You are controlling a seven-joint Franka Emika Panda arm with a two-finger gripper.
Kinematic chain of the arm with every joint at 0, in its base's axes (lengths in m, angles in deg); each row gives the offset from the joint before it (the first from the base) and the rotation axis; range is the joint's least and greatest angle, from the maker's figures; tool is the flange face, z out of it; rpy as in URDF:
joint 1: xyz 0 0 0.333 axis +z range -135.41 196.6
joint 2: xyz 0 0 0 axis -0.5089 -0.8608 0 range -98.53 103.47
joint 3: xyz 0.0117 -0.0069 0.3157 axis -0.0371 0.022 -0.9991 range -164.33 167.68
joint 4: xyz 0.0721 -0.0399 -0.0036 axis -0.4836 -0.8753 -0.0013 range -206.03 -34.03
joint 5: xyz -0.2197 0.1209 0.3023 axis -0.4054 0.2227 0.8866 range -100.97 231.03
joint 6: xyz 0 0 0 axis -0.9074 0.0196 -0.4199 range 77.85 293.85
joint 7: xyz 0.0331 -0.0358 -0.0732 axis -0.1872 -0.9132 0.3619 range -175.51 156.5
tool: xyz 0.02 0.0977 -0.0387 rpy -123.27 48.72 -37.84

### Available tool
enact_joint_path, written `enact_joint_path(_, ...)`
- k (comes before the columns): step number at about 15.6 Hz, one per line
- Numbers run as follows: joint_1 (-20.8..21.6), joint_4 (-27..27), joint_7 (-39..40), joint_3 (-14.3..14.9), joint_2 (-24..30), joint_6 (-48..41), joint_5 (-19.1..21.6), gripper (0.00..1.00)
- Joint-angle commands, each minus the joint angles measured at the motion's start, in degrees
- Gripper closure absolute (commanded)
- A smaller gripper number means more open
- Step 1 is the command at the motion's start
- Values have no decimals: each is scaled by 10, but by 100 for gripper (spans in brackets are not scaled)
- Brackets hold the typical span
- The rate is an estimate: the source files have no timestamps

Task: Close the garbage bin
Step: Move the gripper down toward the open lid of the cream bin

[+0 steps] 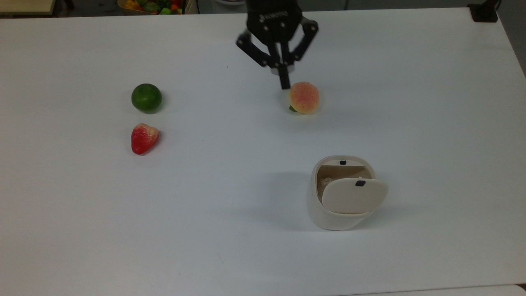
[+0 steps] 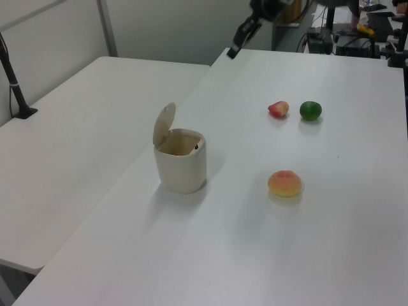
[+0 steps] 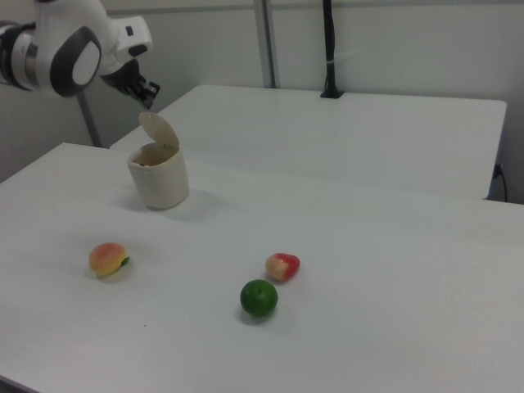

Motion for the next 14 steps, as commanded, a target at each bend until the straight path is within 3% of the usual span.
enact_joint_path(1,21,16,-33,4,-47,73,-1,100)
enact_joint_path(9,32,131,-51,4,-178,181,-3,100)
enact_joint_path(14,51,152,-52,4,-225,253,-19,100)
